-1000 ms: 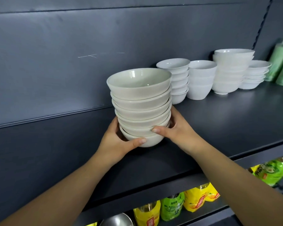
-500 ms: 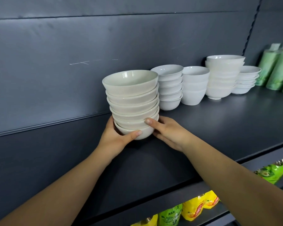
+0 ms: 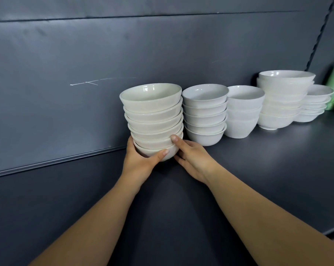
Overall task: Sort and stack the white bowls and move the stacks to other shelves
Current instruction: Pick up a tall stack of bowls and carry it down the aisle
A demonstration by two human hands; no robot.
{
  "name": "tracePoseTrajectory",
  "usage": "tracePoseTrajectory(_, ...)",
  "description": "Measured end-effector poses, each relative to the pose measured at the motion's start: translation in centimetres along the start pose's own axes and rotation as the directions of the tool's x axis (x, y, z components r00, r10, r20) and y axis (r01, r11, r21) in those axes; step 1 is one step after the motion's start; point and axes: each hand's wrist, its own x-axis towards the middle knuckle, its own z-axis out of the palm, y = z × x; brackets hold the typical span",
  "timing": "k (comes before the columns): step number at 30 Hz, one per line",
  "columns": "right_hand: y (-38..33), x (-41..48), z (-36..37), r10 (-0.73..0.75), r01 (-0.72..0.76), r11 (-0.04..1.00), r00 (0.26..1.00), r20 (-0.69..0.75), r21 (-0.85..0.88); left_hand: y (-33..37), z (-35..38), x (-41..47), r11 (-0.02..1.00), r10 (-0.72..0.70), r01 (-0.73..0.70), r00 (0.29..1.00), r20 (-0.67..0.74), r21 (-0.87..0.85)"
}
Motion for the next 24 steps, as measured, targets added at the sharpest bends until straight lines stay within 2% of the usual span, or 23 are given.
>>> tracePoseTrajectory(5,0.3,1.0,-0.3,-0.01,0.01,1.0,1.0,-0.01,0.0,-0.4,0.4,0.9,1.0,-0.011,0.011,0.999,-0.037,0.01)
tracePoseTrajectory(14,0.5,2.0,-0.6,-0.072,0.055,0.982,0.993,-0.092,-0.178,-0.1,1.1,1.3,0.998,0.02,-0.016,0.998,-0.065,0.065)
tracePoseTrajectory(18,0.7,2.4,-0.9,-0.108,0.075,0.959,0.988,-0.107,-0.272,0.2,1.8,0.4,0.977,0.053,-0.03,0.993,-0.104,0.211)
tracePoseTrajectory(21,0.6,2.1,-0.9,-0.21,0.128,0.902,0.964,-0.161,-0.413,-0.1,2.2,-0.7,0.913,0.063,0.001,0.988,-0.144,0.409)
tracePoseTrajectory(24,0.6,1.0,-0.9,-0.411,0.249,0.76,0.9,-0.147,-0.601,0.8,1.6,-3.1,0.886,0.042,0.049,0.982,-0.185,0.461)
